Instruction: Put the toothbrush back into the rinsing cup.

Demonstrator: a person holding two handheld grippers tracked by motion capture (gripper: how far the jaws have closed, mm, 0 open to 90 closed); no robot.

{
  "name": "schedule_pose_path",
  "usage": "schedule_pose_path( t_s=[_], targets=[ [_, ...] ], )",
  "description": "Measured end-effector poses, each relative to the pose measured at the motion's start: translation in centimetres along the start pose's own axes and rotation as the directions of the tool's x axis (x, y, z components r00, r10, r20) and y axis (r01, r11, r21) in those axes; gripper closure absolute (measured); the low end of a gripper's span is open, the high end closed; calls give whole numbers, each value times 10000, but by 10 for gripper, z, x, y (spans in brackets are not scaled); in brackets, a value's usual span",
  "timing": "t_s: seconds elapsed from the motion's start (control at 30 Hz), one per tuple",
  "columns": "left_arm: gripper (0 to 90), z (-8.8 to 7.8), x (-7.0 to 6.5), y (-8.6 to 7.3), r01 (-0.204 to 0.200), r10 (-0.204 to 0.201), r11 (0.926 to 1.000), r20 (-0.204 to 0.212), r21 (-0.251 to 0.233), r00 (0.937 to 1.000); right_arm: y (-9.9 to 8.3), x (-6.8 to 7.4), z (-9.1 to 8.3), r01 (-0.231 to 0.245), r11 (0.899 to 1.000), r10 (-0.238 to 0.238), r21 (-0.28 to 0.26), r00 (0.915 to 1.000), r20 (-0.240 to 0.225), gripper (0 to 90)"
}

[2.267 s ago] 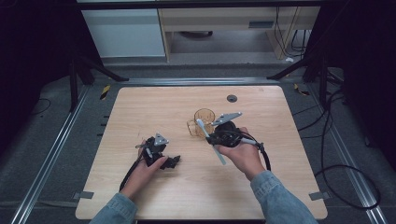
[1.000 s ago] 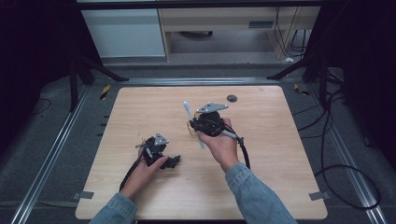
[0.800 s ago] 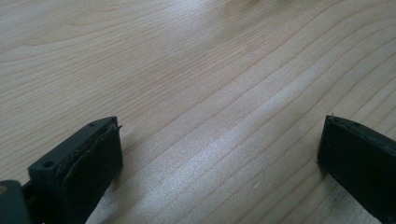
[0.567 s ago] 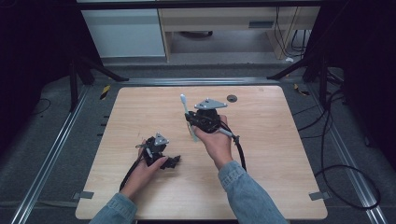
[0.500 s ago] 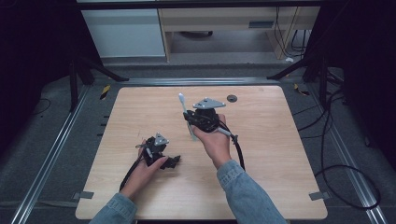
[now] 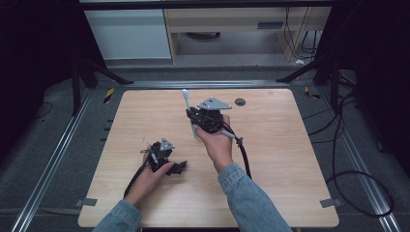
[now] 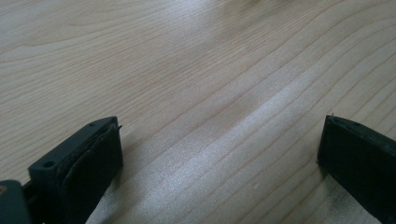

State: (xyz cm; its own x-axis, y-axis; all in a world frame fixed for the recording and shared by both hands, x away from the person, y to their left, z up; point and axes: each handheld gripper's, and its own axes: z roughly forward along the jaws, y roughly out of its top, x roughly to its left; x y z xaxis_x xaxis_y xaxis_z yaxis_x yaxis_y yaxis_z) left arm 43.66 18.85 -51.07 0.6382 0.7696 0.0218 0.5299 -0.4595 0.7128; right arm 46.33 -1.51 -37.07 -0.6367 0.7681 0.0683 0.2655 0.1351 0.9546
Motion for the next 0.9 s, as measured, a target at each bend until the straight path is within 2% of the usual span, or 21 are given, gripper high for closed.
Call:
schedule_pose_path(
  t_s=[0.23, 0.43, 0.6, 0.77, 0.9],
  targets=[
    [0, 0, 0, 0, 8, -8, 10000, 16, -2, 10000, 2, -1, 0, -18, 9950, 34, -997, 9999, 160, 793],
    [0, 0, 0, 0, 8, -8, 10000, 20, -2, 10000, 2, -1, 3, 69, 9878, -25, -1554, 9996, 284, 793],
    [0, 0, 0, 0, 10, -10, 10000, 10, 1, 10000, 1, -4, 4, 399, 9824, -296, -1824, 9978, 587, 793],
    [0, 0, 0, 0, 16, -16, 10000, 20, 0, 10000, -1, -8, 6, 321, 9773, -165, -2096, 9970, 759, 794],
    [0, 0, 0, 0, 15, -15, 10000, 12, 0, 10000, -4, -5, 9, 675, 9758, -492, -2079, 9945, 923, 794]
  ],
)
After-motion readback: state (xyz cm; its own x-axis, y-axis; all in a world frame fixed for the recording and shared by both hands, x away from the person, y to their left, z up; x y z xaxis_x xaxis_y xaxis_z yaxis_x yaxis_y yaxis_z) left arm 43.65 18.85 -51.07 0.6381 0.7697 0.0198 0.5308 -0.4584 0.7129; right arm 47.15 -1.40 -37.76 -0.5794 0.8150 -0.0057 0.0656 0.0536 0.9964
